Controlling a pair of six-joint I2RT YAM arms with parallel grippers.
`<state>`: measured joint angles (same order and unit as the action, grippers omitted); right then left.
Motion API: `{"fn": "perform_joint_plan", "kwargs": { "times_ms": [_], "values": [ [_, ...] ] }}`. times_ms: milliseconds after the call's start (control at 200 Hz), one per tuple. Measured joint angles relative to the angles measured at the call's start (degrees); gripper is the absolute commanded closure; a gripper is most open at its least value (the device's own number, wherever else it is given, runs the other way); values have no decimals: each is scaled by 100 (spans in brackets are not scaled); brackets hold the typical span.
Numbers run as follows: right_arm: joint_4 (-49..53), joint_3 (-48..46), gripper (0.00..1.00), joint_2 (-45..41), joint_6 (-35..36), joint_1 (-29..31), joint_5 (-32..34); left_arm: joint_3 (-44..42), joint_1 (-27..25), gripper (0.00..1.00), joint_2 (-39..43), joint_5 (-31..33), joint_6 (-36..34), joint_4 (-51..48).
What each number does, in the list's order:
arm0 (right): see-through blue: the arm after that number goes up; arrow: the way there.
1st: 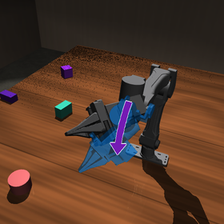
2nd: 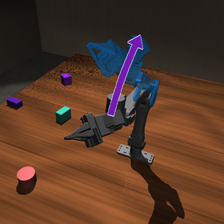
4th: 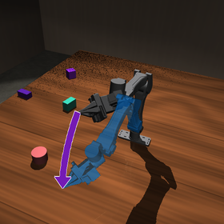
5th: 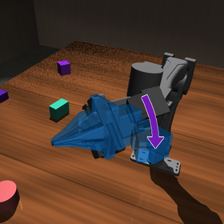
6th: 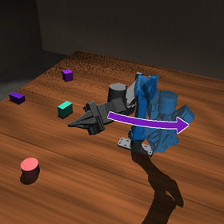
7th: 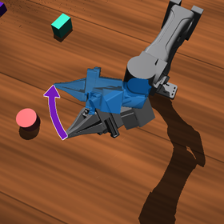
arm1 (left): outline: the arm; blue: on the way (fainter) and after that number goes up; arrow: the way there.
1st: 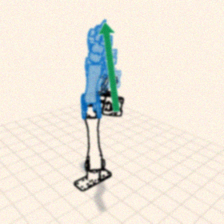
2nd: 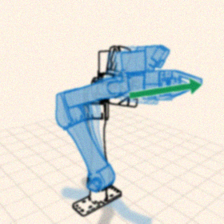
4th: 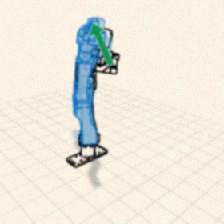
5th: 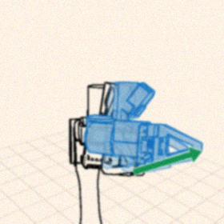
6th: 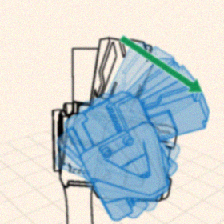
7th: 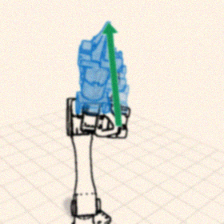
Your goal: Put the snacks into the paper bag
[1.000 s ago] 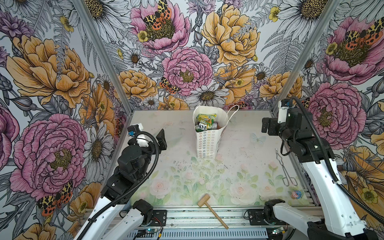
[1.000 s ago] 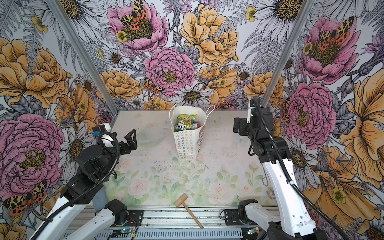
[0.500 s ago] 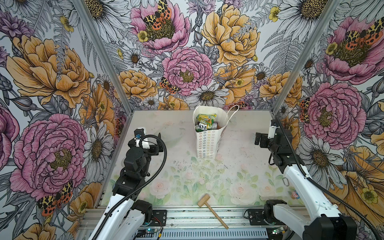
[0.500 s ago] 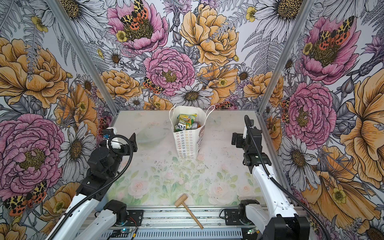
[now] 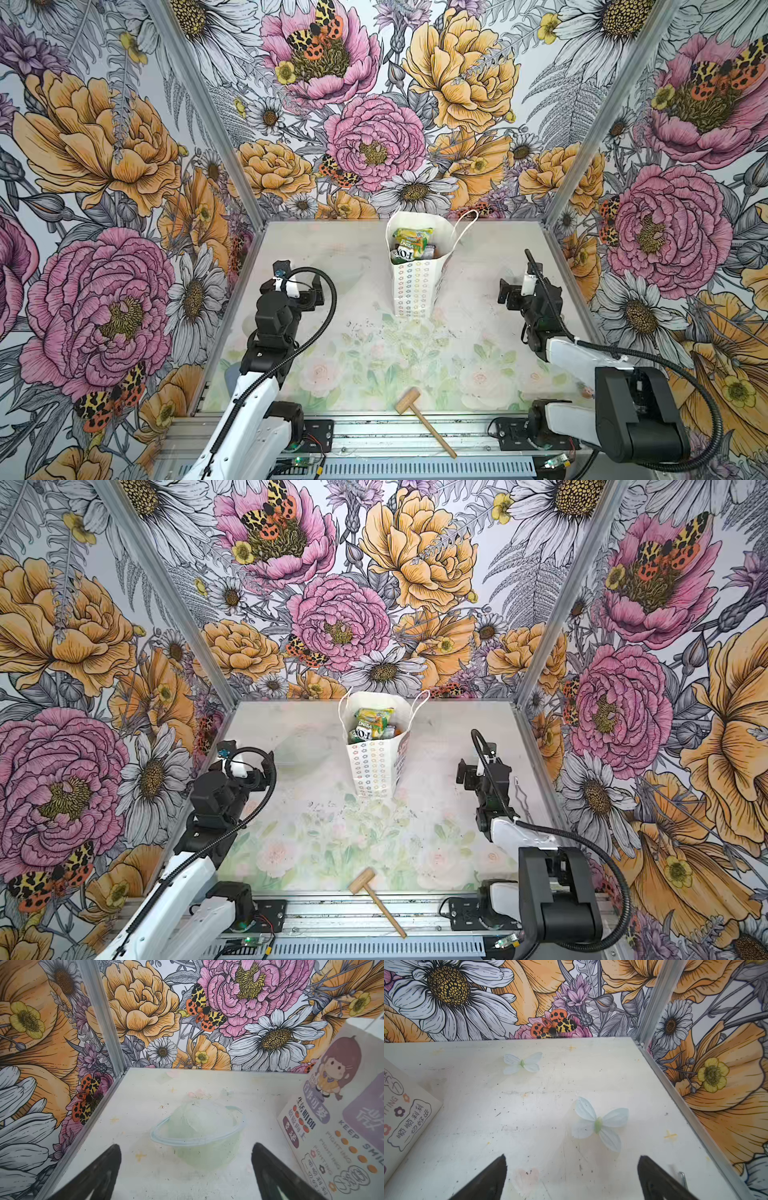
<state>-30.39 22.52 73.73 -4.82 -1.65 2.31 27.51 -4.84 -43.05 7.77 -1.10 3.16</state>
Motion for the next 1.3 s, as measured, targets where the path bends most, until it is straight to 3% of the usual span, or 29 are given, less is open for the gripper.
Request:
{"fn": "perform_joint_plan", "kwargs": {
  "times_ms": [410,1061,1296],
  "values": [
    [-1497,-52,0,1390,-4,-9,85,-968,507,1,-468,-205,9,1502],
    [-1718,-52,0,1416,-4,-9,197,-1104,772,1,-3220,-435,133,4124],
    [-1731,-52,0,1416,-4,-9,197,-1130,778,1,-4562,-446,269,5552]
  ]
}}
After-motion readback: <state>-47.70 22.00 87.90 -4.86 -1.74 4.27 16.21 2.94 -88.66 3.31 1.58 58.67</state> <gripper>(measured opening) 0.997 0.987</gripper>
